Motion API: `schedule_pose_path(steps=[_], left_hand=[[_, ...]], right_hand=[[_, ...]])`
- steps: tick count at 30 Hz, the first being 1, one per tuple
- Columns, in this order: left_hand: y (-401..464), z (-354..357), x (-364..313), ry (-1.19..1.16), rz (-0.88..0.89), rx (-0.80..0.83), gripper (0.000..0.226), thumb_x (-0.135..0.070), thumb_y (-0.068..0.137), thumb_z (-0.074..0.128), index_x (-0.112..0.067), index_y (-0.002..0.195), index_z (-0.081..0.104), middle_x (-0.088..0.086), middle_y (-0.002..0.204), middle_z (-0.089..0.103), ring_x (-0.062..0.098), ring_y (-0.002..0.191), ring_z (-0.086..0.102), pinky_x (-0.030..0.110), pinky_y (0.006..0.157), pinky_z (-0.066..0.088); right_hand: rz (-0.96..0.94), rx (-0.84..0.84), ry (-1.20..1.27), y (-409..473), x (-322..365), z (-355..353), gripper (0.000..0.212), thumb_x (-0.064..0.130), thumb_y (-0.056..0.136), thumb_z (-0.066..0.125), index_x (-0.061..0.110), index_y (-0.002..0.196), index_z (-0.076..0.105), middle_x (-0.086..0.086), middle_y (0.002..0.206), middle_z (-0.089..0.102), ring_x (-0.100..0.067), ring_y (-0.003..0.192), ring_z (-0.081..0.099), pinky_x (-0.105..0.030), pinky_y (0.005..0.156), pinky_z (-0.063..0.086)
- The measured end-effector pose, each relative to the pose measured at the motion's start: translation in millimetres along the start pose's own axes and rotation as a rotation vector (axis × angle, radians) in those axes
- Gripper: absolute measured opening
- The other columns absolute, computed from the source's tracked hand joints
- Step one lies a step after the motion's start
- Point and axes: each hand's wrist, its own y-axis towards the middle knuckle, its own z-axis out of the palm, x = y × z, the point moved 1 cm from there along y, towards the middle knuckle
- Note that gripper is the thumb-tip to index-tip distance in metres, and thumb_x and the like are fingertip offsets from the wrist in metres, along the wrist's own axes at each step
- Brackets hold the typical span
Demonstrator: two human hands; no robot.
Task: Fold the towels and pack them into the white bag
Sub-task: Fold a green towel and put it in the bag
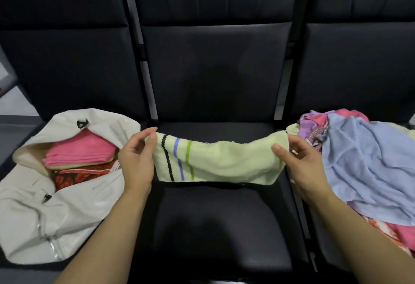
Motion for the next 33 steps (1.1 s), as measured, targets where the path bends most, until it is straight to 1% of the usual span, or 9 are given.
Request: schedule_pose_path(steps=[3,8,14,17,21,26,29,31,33], left_hand=[[-1.3,-1.7,-7.5,0.045,0.022,0.066,0.022,-0.016,0.098,0.066,-0.021,0.118,0.074,-0.006,0.112,0.075,0.008,0.108,0.069,0.024,0.089,0.055],[-2.1,-5.4,-6.5,0.149,0.066,0.200,0.026,-0.014,0.101,0.062,-0.022,0.124,0.070,-0.008,0.116,0.072,0.005,0.110,0.067,0.016,0.086,0.054],[2.0,-13.0,8.7,0.382,0.049,0.347,0.036,-0.020,0.102,0.058,-0.033,0.135,0.060,-0.019,0.134,0.059,-0.006,0.124,0.053,0.018,0.103,0.043],[5.1,-19.2,29.3,0.465,-0.051,0.438,0.038,-0.025,0.103,0.058,-0.039,0.138,0.055,-0.016,0.137,0.058,0.001,0.124,0.055,0.025,0.104,0.044],[1.0,-34.9,74.6,0.606,-0.309,0.581,0.047,-0.025,0.100,0.064,-0.038,0.143,0.049,-0.006,0.132,0.060,0.009,0.119,0.059,0.034,0.108,0.047],[-1.1,-42.3,97.8,1.016,-0.362,0.531,0.063,-0.036,0.097,0.064,-0.025,0.154,0.038,0.014,0.143,0.039,0.030,0.140,0.034,0.039,0.119,0.027],[-8.3,-21.5,85.2,1.011,-0.243,0.562,0.044,-0.038,0.094,0.067,-0.028,0.136,0.055,0.005,0.127,0.054,0.023,0.121,0.052,0.036,0.107,0.042],[-19.1,-4.2,74.1,0.911,-0.312,0.711,0.018,-0.035,0.093,0.068,-0.026,0.109,0.066,0.001,0.102,0.066,0.017,0.092,0.066,0.031,0.083,0.054],[-37.6,13.5,69.7,0.787,-0.502,0.969,0.015,-0.030,0.096,0.067,-0.016,0.101,0.068,0.007,0.088,0.072,0.020,0.074,0.071,0.029,0.063,0.055]], right_hand=[[-0.016,0.095,-0.111,-3.8,4.2,-0.8,0.040,0.011,0.085,0.076,0.016,0.124,0.064,0.005,0.113,0.073,-0.019,0.108,0.069,-0.033,0.091,0.056],[0.050,0.087,-0.361,-4.2,-5.3,-6.6,0.065,0.025,0.087,0.078,0.026,0.144,0.046,0.010,0.131,0.060,-0.009,0.116,0.062,-0.036,0.100,0.052],[0.114,0.136,-0.401,-7.6,-8.4,-7.2,0.067,0.024,0.086,0.079,0.027,0.145,0.046,0.018,0.124,0.063,-0.003,0.111,0.064,-0.036,0.097,0.053],[0.177,0.179,-0.429,-4.5,-23.0,-10.0,0.057,0.024,0.088,0.077,0.031,0.137,0.051,0.019,0.117,0.065,0.003,0.101,0.066,-0.026,0.088,0.054],[0.277,0.211,-0.596,-5.3,-66.3,-21.6,0.052,0.009,0.086,0.076,0.017,0.131,0.052,0.009,0.113,0.064,-0.010,0.097,0.066,-0.016,0.079,0.053],[0.337,0.058,-0.892,-6.8,-95.7,-32.9,0.048,0.020,0.082,0.075,0.017,0.125,0.053,-0.009,0.129,0.049,-0.023,0.104,0.055,-0.044,0.097,0.049],[0.103,0.006,-0.991,-6.6,-86.0,-18.8,0.040,0.015,0.084,0.073,0.013,0.121,0.058,-0.012,0.130,0.049,-0.031,0.115,0.052,-0.044,0.098,0.045],[-0.087,0.215,-1.098,-7.6,-87.4,-6.2,0.033,0.019,0.087,0.073,0.016,0.118,0.063,-0.008,0.137,0.054,-0.030,0.124,0.054,-0.042,0.103,0.043],[-0.135,0.521,-1.171,-12.2,-97.0,5.0,0.030,0.030,0.095,0.065,0.024,0.124,0.064,-0.003,0.153,0.047,-0.026,0.144,0.040,-0.039,0.116,0.031]])
